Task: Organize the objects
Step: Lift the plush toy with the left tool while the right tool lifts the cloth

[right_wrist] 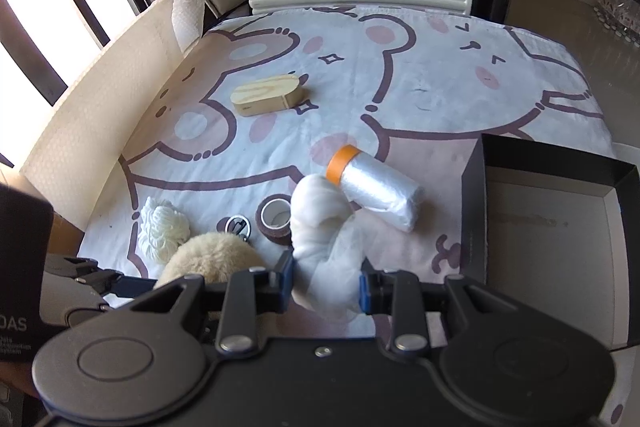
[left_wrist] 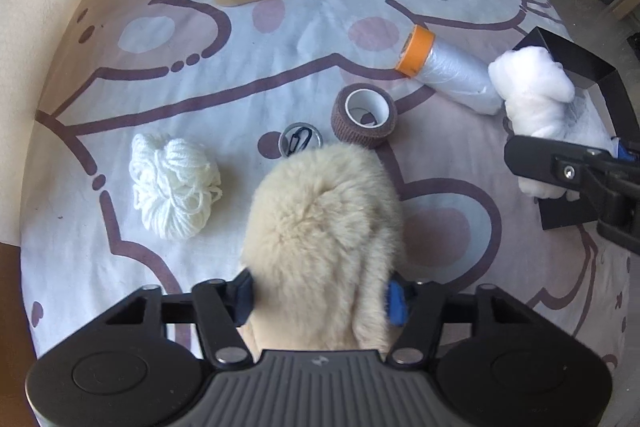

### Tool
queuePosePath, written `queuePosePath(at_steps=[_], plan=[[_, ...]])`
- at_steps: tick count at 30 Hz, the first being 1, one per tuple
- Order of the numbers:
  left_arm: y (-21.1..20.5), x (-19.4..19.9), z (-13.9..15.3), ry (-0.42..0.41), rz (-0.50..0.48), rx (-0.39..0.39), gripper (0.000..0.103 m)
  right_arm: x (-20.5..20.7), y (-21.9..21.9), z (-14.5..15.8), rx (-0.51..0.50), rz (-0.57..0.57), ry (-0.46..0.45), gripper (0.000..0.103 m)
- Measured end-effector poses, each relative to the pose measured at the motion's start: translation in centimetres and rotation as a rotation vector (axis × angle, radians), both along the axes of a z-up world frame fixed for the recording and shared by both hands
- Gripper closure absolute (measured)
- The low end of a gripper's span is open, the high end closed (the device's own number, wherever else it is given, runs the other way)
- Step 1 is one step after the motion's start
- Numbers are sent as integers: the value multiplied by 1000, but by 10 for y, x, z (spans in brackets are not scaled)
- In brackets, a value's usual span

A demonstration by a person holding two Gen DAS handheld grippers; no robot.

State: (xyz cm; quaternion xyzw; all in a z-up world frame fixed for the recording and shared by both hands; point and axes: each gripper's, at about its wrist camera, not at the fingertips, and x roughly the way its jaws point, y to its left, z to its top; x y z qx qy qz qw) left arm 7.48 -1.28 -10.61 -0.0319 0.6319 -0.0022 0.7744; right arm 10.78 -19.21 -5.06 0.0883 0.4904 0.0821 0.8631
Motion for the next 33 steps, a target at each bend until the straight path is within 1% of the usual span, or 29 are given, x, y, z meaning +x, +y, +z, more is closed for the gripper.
queuePosePath(at_steps=[3, 6, 8, 11, 15, 22, 27, 33], plan=[[-6, 0, -1, 9, -42, 26, 55, 1, -3, -3, 3, -6, 6, 71], [-8, 0, 4, -3, -49, 30, 59, 2, -4, -5, 4, -12, 13, 71], [-9, -1, 7, -18, -50, 35, 60, 3, -3, -6, 5, -12, 14, 71], [-8, -1, 16, -64, -38, 53, 60, 1, -2, -4, 6, -10, 7, 71], [-6, -3, 32, -124, -9, 47, 60, -2, -3, 2, 10, -19, -10, 71], [-14, -11, 64, -224, -10, 52, 60, -9, -4, 14, 4, -29, -34, 71], [-19, -18, 82, -281, -7, 74, 60, -15, -7, 23, -5, -41, -56, 71], [-19, -27, 102, -334, 27, 68, 60, -25, -11, 38, -16, -59, -96, 71]])
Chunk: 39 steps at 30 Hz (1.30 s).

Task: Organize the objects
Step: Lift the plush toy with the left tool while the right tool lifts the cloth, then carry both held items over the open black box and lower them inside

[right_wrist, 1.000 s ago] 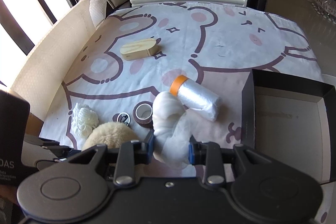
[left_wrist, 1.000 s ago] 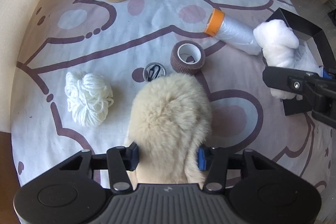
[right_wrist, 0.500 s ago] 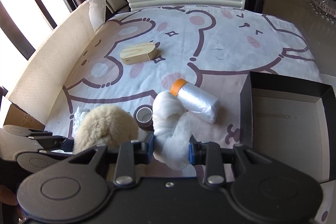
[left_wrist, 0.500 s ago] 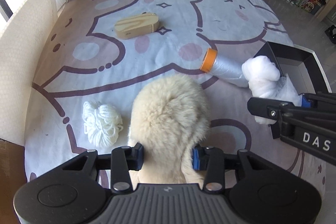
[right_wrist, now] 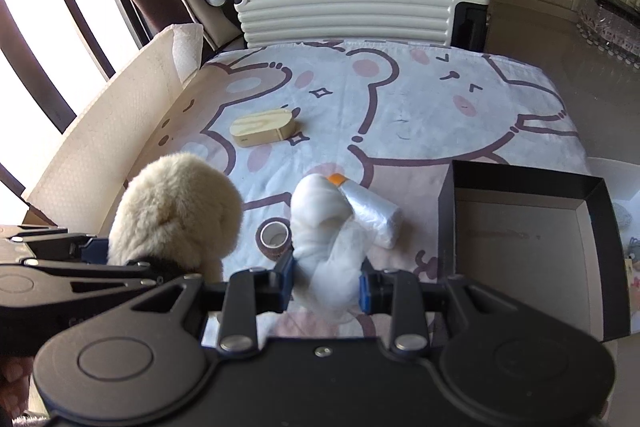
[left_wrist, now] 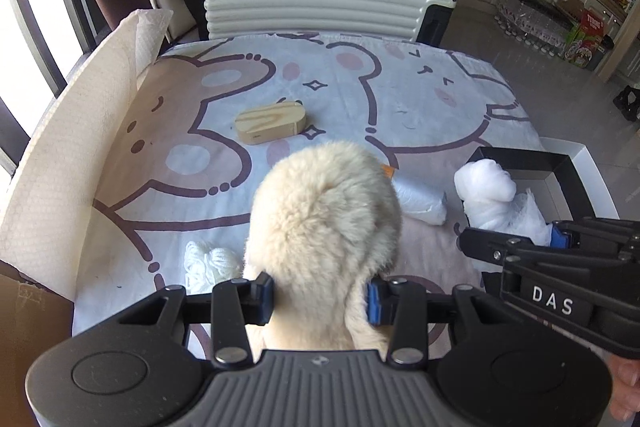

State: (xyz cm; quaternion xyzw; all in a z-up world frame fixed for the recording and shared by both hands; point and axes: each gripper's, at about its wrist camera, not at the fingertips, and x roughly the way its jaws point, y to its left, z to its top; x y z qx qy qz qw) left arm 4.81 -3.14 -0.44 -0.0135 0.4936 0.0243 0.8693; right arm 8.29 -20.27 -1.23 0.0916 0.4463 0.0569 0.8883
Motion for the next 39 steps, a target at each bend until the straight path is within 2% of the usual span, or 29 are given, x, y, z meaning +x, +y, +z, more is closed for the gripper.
queuePosePath(at_steps=[9, 18, 39], plan=[[-4, -9, 15, -40, 16, -11, 60, -9, -4, 20, -30, -25, -45, 71], [-13, -7, 23, -64, 16, -27, 60, -13, -13, 28, -45, -56, -63, 71], [-81, 6, 29, -91, -106, -89, 60, -40, -77, 33, -97, -198, -70, 71]])
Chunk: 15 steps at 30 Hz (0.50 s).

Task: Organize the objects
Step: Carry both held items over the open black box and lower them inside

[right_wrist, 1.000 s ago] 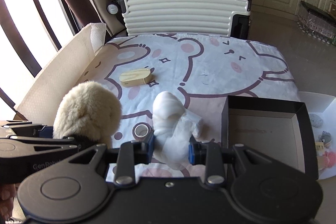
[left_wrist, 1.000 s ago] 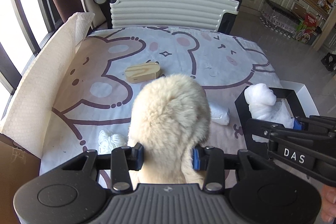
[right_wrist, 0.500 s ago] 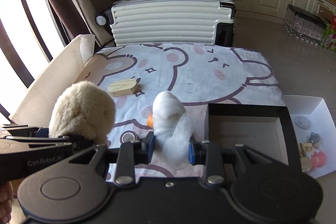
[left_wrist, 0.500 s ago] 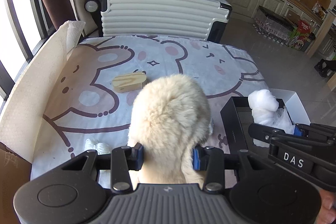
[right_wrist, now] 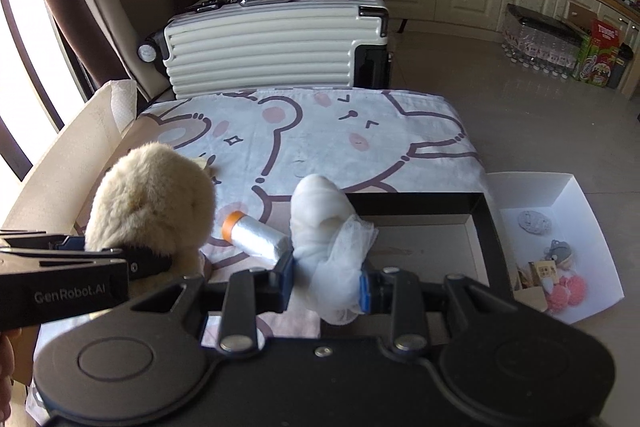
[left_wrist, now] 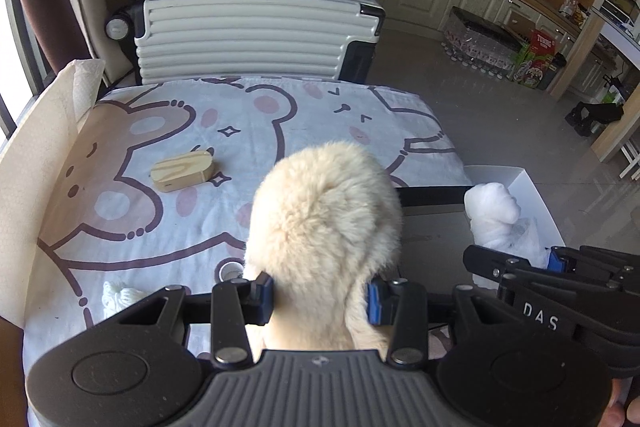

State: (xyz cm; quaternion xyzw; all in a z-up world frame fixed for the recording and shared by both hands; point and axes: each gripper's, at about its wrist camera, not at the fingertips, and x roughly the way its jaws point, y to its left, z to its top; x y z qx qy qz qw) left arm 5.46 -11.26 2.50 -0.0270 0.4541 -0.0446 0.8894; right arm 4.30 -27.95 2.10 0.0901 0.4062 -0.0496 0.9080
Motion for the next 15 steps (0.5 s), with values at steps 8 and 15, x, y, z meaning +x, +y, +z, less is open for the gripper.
queuePosePath(at_steps=[8, 15], plan=[[-19, 4, 0, -21, -20, -70, 60, -7, -22, -1, 10, -50, -15, 71], [-32, 16, -8, -19, -4, -128, 60, -6, -36, -6, 26, -63, -22, 71]])
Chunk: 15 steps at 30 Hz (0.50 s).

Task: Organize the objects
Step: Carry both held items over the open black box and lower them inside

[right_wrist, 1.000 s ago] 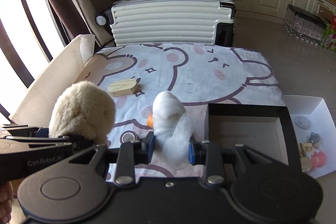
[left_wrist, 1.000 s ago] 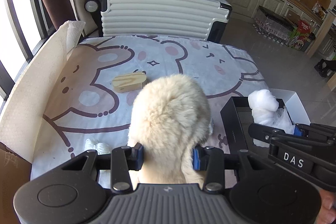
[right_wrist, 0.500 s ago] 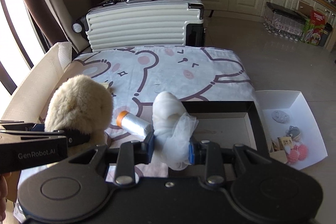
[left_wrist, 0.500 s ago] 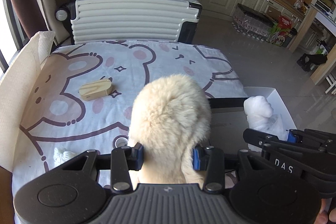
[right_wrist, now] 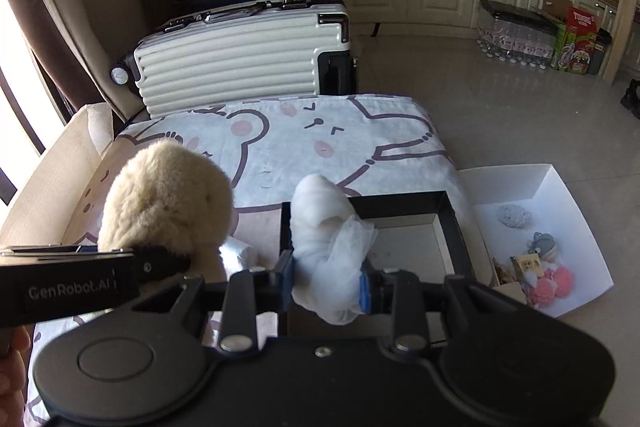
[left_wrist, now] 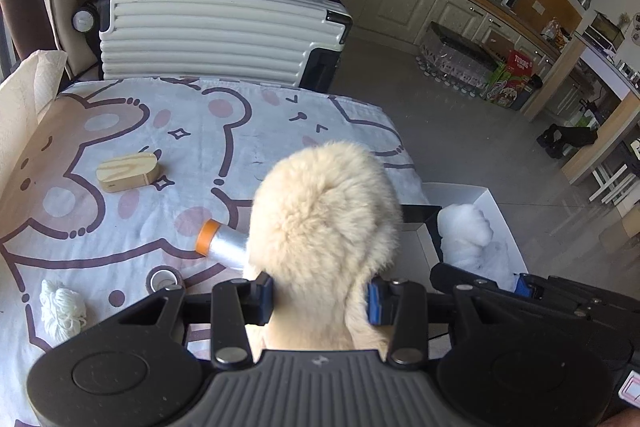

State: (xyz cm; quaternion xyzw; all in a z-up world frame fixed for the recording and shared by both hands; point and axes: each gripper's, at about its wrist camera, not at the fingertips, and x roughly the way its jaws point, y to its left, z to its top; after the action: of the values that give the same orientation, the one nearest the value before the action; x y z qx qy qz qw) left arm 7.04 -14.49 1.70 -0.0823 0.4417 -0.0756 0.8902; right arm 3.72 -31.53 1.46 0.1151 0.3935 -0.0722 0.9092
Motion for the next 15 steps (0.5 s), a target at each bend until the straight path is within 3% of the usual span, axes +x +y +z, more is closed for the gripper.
queuePosePath(at_steps=[15], plan=[[-39, 44, -43, 77, -30, -80, 60, 20, -44, -37, 23, -65, 61, 71]])
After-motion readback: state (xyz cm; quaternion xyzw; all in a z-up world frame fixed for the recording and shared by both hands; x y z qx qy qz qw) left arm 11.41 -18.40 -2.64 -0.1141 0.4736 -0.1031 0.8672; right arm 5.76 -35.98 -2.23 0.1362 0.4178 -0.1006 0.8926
